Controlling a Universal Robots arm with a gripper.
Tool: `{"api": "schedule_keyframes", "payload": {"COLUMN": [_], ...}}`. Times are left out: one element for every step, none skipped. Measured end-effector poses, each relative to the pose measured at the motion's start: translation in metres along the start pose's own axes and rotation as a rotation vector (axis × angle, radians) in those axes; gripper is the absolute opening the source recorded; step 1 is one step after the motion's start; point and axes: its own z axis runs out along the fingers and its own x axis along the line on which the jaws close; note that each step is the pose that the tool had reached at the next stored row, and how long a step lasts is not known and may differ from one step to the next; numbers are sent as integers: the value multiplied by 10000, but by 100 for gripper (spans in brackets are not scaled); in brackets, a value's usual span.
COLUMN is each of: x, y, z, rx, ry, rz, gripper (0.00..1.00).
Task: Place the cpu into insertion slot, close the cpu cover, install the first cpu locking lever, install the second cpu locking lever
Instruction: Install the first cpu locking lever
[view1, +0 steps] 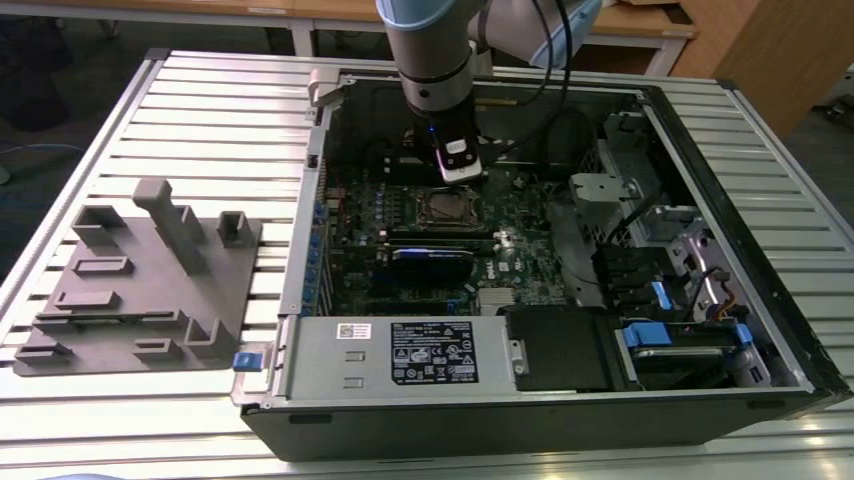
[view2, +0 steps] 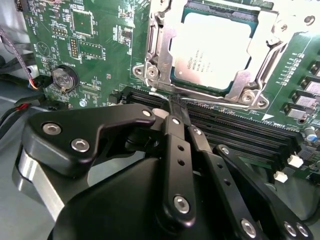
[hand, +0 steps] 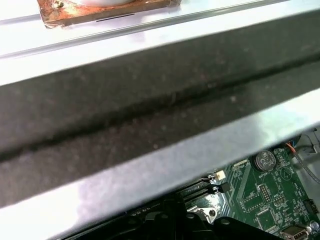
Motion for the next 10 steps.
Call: {"api": "schedule_keyframes", "payload": {"x": [0, 0, 0, 0, 0, -1, -4, -6, -7, -8], "y": [0, 0, 0, 1, 1, 3, 7, 10, 12, 13], "z": [0, 0, -1, 0, -2, -10, -22, -35, -43, -44], "rx": [6, 7, 7, 8, 9, 11, 8, 7, 7, 5], "ry": [-2, -2, -2, -3, -2, -2, -3, -3, -3, -4], "rz": [-2, -2, -3, -2, -2, -2, -2, -2, -2, -2], "gripper": [11, 11, 11, 11, 11, 11, 11, 11, 11, 11]}}
